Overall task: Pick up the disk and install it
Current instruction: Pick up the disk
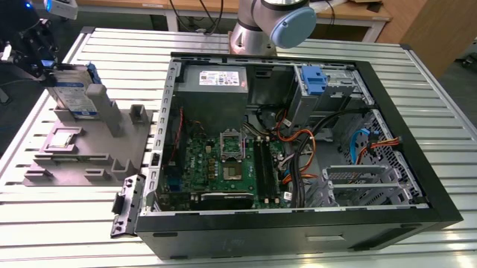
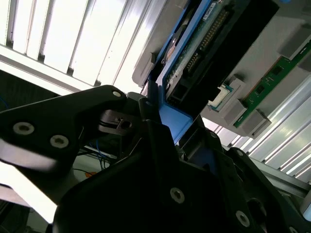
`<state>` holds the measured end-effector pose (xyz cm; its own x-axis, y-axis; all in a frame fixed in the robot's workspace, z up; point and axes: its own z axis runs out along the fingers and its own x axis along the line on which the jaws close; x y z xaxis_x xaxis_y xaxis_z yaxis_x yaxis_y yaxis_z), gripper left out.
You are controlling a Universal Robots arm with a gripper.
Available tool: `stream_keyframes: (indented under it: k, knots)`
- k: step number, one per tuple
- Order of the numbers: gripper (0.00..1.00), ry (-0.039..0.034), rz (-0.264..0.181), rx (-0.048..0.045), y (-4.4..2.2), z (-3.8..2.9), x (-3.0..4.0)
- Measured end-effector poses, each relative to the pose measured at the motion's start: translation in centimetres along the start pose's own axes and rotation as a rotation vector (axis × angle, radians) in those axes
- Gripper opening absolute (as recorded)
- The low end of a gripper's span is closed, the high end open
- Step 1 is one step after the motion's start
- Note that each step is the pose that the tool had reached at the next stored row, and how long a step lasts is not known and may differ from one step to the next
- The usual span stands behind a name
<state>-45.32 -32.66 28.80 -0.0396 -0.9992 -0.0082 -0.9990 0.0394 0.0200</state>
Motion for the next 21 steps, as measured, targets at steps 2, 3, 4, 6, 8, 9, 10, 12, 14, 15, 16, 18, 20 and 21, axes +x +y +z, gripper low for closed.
stream_keyframes:
  k: [2,3,4,6,8,9,10,12,14,15,16,18,20,21]
  knots:
    - [0.41,0.0,0.0,-0.0001,0.0,0.0,0.01]
    - [0.36,0.0,0.0,0.0,0.0,0.0,0.01]
    - [0.36,0.0,0.0,0.0,0.0,0.0,0.01]
    - [0.36,0.0001,0.0,0.0,0.0,0.0,0.01]
    - [0.36,0.0,0.0,0.0,0.0,0.0,0.02]
    - [0.36,0.0,0.0,0.0,0.0,0.0,0.02]
    - [0.36,0.0,0.0,0.0,0.0,0.0,0.02]
    - [0.36,0.0,0.0,-0.0001,0.0,0.0,0.03]
    - [0.36,0.0,0.0,0.0,0.0,0.0,0.05]
    - [0.36,0.0,0.0,-0.0001,0.0,0.0,0.05]
    - [0.36,0.0,0.0,0.0,0.0,0.0,0.05]
    - [0.36,0.0,0.0,0.0001,0.0,-0.04,0.05]
    - [0.36,0.0001,0.0,-0.0001,0.0,-0.15,0.05]
    - [0.36,0.0,0.0,0.0,0.0,-0.19,0.05]
